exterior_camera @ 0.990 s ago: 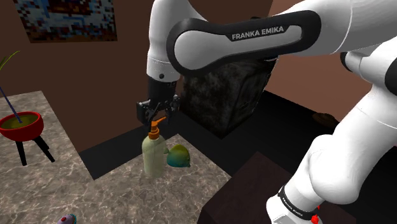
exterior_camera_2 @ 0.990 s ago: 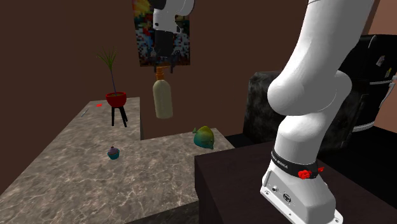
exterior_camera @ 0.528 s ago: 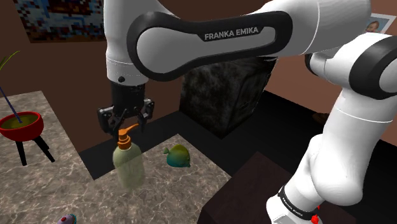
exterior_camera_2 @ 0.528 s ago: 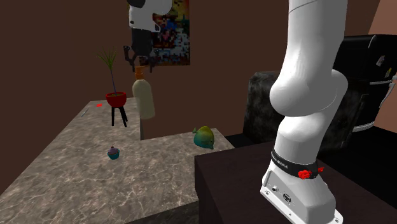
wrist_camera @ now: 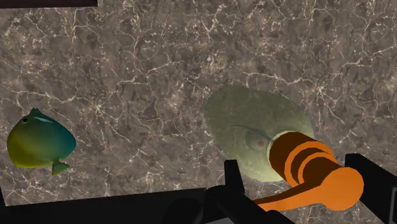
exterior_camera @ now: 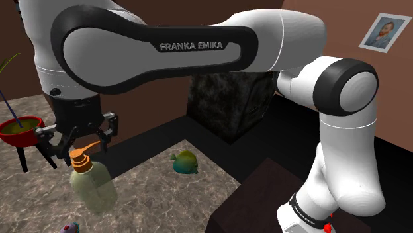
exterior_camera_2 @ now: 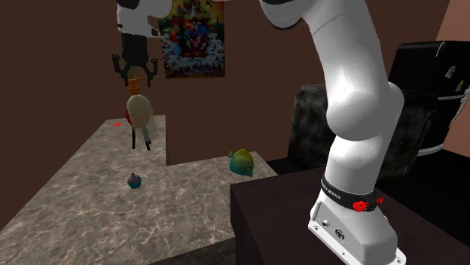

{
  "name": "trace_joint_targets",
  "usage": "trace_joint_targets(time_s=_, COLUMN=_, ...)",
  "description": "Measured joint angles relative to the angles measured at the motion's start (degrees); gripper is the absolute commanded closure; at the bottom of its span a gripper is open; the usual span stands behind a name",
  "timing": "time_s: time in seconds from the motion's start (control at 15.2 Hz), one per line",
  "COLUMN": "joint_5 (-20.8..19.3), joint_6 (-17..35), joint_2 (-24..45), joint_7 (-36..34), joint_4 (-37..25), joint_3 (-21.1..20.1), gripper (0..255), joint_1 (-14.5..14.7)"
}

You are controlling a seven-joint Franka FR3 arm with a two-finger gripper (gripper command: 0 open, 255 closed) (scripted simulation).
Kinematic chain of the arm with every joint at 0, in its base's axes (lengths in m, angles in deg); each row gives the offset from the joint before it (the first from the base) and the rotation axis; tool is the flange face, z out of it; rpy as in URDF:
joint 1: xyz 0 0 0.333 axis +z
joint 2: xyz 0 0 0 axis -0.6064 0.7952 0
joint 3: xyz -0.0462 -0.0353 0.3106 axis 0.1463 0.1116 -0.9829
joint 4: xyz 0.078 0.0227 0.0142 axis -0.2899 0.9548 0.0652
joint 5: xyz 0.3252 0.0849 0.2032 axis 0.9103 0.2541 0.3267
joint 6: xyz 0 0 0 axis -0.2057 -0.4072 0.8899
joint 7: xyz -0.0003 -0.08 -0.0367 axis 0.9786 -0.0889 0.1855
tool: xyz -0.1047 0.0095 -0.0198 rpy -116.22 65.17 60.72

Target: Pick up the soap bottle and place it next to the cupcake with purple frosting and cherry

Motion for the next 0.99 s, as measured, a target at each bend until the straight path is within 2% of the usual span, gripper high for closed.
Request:
trace_joint_targets(time_s=0.07, joint_5=-1.4, joint_6=-2.3, joint_2=3.8, joint_7=-0.8, joint_4=-6.1, joint_3=0.4, gripper=255, joint_1=2.3)
trace_joint_targets(time_s=0.13, joint_5=-2.0, joint_6=-2.8, joint_2=5.5, joint_7=-1.2, joint_4=-8.2, joint_3=0.6, gripper=255, joint_1=3.3)
trace_joint_targets(time_s=0.26, joint_5=-2.4, joint_6=-2.1, joint_2=6.7, joint_7=-1.5, joint_4=-8.6, joint_3=0.8, gripper=255, joint_1=3.8)
trace_joint_targets(time_s=0.99, joint_5=-2.6, joint_6=6.4, joint_2=6.6, joint_7=-2.0, joint_4=0.2, joint_3=1.0, gripper=255, joint_1=2.5)
